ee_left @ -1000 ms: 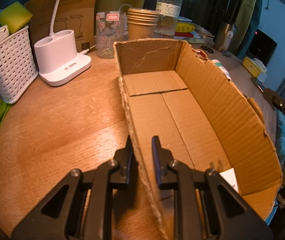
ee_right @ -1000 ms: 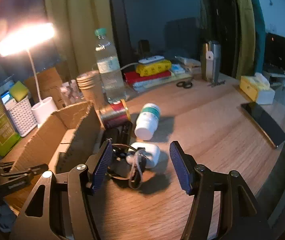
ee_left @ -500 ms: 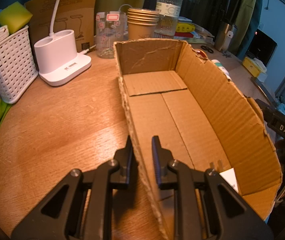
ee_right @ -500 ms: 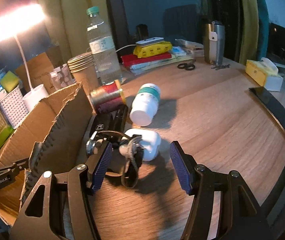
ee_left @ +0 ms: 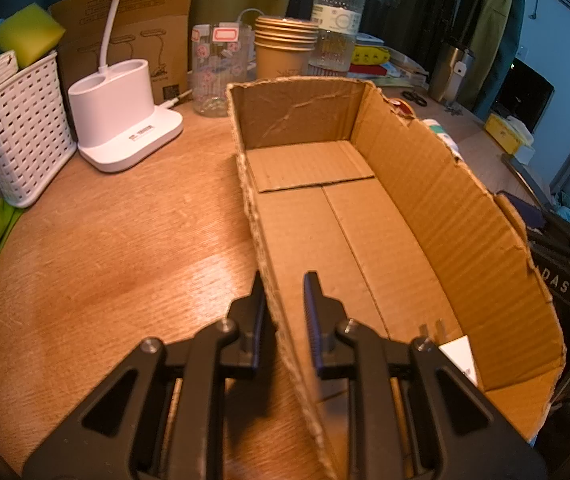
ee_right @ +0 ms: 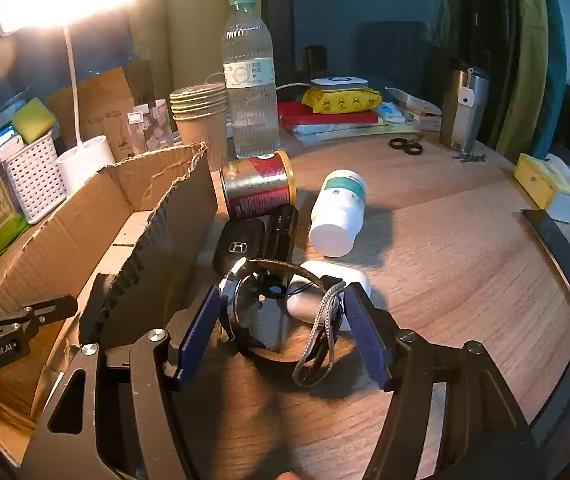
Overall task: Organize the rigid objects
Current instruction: 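Move the right gripper back to the black watch on the desk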
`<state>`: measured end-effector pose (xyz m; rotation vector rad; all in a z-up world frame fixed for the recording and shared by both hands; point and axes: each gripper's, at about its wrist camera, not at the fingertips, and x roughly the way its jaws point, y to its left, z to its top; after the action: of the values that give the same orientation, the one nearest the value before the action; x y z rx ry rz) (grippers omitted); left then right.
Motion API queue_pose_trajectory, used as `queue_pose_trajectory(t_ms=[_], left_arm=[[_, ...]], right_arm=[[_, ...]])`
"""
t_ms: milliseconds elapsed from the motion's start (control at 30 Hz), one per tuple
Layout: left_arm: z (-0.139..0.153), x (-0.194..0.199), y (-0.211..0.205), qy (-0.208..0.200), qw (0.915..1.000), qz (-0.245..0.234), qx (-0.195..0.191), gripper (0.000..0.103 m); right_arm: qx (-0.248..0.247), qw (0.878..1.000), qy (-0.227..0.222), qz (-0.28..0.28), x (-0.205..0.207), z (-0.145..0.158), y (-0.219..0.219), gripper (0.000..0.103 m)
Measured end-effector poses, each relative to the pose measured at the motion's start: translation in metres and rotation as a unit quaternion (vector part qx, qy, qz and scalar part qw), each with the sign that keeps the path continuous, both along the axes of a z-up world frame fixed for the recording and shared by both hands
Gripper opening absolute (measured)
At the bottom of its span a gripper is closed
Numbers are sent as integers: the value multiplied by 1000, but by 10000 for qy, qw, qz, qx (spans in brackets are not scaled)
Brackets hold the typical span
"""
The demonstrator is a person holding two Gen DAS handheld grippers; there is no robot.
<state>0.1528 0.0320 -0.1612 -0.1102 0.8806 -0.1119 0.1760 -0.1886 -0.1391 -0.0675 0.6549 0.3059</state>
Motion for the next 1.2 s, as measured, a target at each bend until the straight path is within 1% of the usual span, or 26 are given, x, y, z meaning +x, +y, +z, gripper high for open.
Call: queue_pose_trajectory(t_ms=[100, 167, 267, 367, 500, 600, 700, 867, 967, 1033, 1200], left_arm=[[0, 0, 0, 0, 10000, 0, 0, 19], [0, 0, 0, 0, 10000, 1, -1, 19], [0, 0, 0, 0, 10000, -1, -1, 19], [0, 0, 0, 0, 10000, 1, 1, 19], [0, 0, 0, 0, 10000, -1, 0, 19], [0, 0, 0, 0, 10000, -1, -4, 19], [0, 0, 0, 0, 10000, -1, -4, 19], [0, 0, 0, 0, 10000, 1, -1, 19], [0, 0, 0, -1, 10000, 0, 0, 19], [0, 0, 0, 0, 10000, 0, 0, 19], [0, 0, 0, 0, 10000, 0, -3, 19]], right_arm=[[81, 9999, 100, -53, 4, -2, -3, 78], [79, 9999, 108, -49, 5, -2, -4, 81], [71, 9999, 103, 28, 6, -2, -3, 81], [159, 9996, 198, 143, 11, -3, -3, 81], [93, 9995, 243, 166, 13, -3, 0, 81], [135, 9994, 306, 130, 13, -3, -3, 80], [102, 9993, 343, 121, 11, -4, -7, 75], [28, 9993, 355, -79, 6, -6, -18, 75], [35, 9997, 246, -4, 2, 0, -18, 75], [-52, 9998, 139, 122, 1, 3, -11, 75], [-569, 9974, 56, 446, 5, -2, 9, 76]])
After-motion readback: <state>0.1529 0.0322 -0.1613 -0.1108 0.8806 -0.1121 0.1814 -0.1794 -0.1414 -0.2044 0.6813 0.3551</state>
